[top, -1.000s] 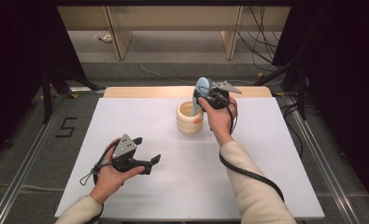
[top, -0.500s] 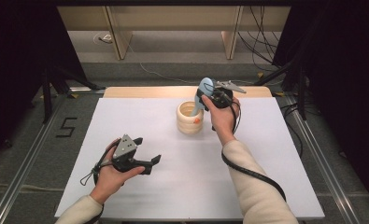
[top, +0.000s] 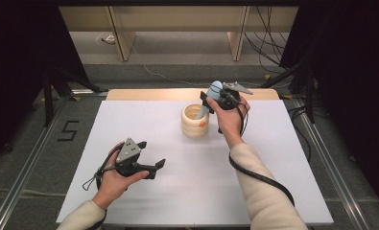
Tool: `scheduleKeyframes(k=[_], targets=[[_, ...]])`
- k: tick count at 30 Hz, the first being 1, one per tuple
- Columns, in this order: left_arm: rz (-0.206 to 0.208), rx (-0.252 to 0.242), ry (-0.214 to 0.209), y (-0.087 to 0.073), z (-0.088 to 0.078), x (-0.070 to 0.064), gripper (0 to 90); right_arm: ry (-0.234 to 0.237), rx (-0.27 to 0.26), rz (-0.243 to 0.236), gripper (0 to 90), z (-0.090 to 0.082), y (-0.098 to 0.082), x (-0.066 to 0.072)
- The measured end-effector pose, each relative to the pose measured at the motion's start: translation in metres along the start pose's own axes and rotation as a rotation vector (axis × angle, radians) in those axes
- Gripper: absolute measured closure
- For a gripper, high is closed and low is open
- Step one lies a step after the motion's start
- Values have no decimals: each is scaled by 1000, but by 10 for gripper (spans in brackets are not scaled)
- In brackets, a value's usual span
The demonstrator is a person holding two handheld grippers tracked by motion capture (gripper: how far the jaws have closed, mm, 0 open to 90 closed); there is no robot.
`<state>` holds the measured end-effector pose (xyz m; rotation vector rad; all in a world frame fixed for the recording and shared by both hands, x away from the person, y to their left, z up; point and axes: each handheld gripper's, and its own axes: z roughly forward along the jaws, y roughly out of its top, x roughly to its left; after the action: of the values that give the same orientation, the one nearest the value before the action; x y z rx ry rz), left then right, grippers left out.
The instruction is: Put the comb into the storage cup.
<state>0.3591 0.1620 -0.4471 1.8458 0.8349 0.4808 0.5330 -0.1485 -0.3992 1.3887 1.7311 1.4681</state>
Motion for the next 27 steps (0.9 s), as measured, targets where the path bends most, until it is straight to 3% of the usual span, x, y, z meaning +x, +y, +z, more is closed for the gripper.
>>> scheduleKeyframes(k=[10,27], targets=[[0,-2,0,0,0,0,63,4,8,-30,98,-1,1,1],[1,0,0,0,0,0,62,10,37,-84,17,-6,0,1]])
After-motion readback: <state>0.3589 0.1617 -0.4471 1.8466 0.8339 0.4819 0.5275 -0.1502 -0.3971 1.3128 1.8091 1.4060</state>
